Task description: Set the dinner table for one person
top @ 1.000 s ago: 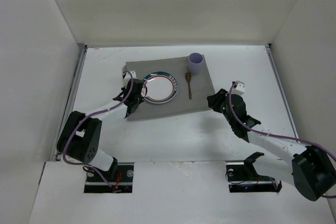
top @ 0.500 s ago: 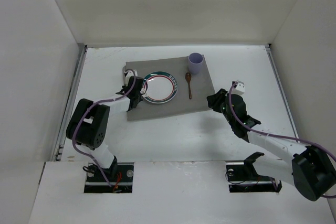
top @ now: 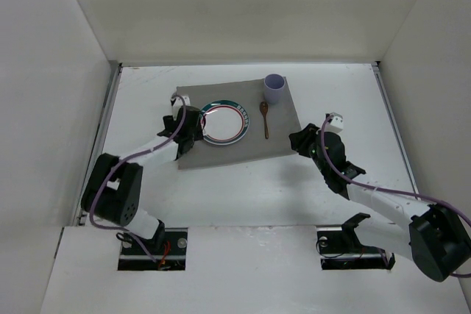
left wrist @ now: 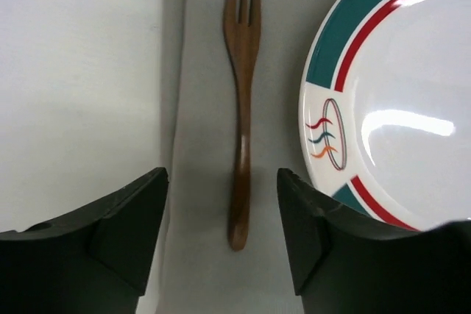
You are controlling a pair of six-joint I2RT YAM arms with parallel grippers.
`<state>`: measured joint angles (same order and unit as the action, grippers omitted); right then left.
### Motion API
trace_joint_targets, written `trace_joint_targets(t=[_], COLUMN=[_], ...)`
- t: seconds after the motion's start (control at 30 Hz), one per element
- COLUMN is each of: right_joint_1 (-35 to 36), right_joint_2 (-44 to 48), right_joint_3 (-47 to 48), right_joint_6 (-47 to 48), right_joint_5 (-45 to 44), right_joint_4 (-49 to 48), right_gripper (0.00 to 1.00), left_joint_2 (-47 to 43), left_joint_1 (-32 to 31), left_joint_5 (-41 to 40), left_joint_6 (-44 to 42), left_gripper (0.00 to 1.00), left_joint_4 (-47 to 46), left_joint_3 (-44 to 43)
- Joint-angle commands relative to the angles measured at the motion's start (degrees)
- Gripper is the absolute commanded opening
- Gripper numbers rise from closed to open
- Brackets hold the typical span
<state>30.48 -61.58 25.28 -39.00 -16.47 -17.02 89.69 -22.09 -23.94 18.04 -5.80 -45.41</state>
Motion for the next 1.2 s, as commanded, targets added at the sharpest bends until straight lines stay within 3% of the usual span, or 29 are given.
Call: trace_joint_targets(t=[0.0, 0.07, 0.17, 0.37, 0.57, 0.87, 1.17], right_joint_1=[0.76, 0.76, 0.59, 0.68, 0.76, 0.76, 0.76], right_joint_2=[0.94, 1.29, 1.03, 1.38, 1.03, -2.22, -5.04], right_joint_3=[0.74, 0.74, 0.65, 0.56, 0.39, 0.74, 0.91], right_joint_6=[0.07, 0.33, 0.24, 0.51, 0.86, 0.95, 0.95], right_joint_5=[-0.14, -0.40, -0.49, -2.16, -3.65, -5.50, -7.00], right_joint_4=[-2.59, -2.67, -2.59, -2.41, -2.67, -3.37, -4.52], right_gripper=[0.45, 0.46, 0.46, 0.47, 0.56, 0.60, 0.62], left_joint_2=[-9.51, -13.38, -19.01, -30.61, -40.90, -40.47, -43.19], left_joint_1=[-1.33, -2.38, -4.05, -7.75, -5.21, -2.22, 2.70], left_joint_5=[-4.43, -6.19, -8.31, -14.01, -16.22, -16.31, -17.72], left_joint_6=[1.20, 1.55, 2.69, 7.34, 13.59, 21.15, 27.92], left_gripper=[0.63, 0.69, 1.00, 1.00, 1.00, 1.00, 1.00], left_joint_4=[4.56, 5.80, 8.34, 7.82, 9.22, 18.27, 16.79], left_joint_3=[0.49, 1.02, 1.64, 6.99, 14.55, 15.26, 20.53])
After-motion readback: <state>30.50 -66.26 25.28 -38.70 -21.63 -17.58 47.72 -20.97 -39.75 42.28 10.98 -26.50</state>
